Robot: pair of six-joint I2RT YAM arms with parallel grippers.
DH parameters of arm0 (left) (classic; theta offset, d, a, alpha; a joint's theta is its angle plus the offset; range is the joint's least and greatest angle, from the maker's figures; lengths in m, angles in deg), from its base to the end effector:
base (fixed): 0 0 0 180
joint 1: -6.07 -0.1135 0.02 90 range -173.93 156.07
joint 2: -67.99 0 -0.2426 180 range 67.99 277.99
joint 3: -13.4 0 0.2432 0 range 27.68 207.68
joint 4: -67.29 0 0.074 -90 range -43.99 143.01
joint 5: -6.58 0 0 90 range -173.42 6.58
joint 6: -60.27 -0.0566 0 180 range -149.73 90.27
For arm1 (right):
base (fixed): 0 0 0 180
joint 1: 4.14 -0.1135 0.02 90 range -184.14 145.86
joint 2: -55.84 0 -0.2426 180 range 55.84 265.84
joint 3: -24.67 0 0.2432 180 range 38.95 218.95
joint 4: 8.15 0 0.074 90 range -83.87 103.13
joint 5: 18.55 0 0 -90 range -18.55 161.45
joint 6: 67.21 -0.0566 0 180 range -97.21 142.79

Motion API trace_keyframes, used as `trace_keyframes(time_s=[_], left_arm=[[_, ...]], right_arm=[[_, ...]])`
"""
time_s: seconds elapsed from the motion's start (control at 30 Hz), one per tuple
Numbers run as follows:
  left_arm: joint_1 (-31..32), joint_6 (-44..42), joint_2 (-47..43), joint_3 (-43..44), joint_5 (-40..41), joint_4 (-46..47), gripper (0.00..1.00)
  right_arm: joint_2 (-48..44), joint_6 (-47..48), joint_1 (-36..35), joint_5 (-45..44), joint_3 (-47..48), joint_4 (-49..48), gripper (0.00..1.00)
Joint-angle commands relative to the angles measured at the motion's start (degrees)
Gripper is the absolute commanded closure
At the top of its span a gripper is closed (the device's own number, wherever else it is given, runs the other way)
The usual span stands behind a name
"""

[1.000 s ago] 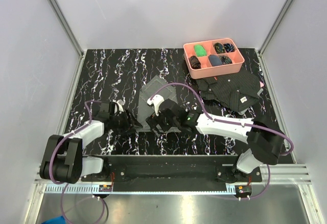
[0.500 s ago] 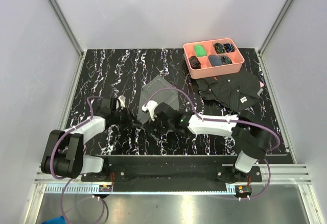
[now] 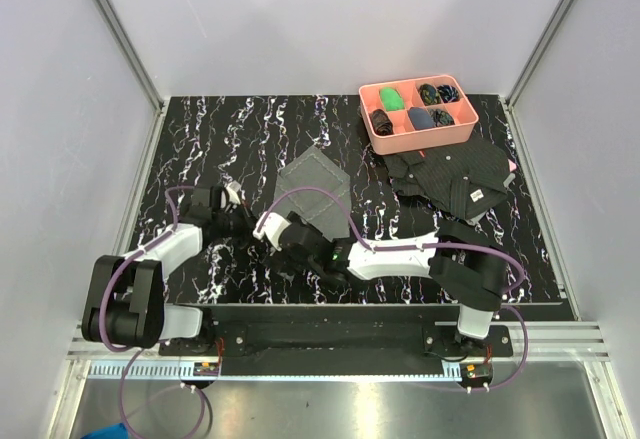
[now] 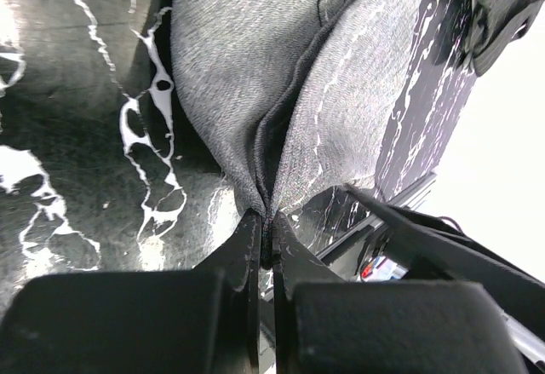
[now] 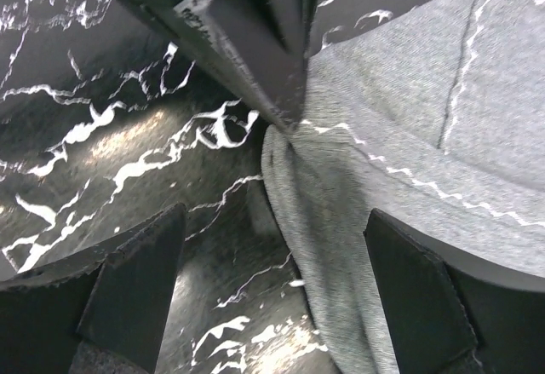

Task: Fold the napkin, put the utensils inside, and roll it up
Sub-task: Roll the napkin with the utensil

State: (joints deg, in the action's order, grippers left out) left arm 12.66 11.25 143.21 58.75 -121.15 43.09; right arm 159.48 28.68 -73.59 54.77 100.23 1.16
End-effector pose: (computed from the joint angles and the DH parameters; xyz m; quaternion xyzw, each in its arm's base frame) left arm 0.2331 -0.0618 0.1308 -0.1708 0.8894 -0.3992 0.1430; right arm 0.1534 0.3629 0.1569 -0.4912 0.7414 0.1204 0.4412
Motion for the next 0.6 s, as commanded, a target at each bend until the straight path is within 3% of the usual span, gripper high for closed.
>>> trace_keyframes(time_s=[0.0, 0.27, 0.57], left_arm=[[-1.31, -0.45, -1.92, 1.63, -2.78, -0.02, 1.00], [-1.75, -0.19, -2.97, 1.36, -3.31, -0.28, 1.00], [-4.30, -0.01, -3.59, 1.45, -4.54, -0.55, 1.00]], right_arm=[[-1.16, 2.28, -0.25, -3.27, 0.69, -4.87, 0.05], [4.99, 3.42, -0.25, -1.06, 3.58, -6.54, 0.05], [8.43, 0.62, -0.33, -14.51, 3.33, -5.14, 0.16]])
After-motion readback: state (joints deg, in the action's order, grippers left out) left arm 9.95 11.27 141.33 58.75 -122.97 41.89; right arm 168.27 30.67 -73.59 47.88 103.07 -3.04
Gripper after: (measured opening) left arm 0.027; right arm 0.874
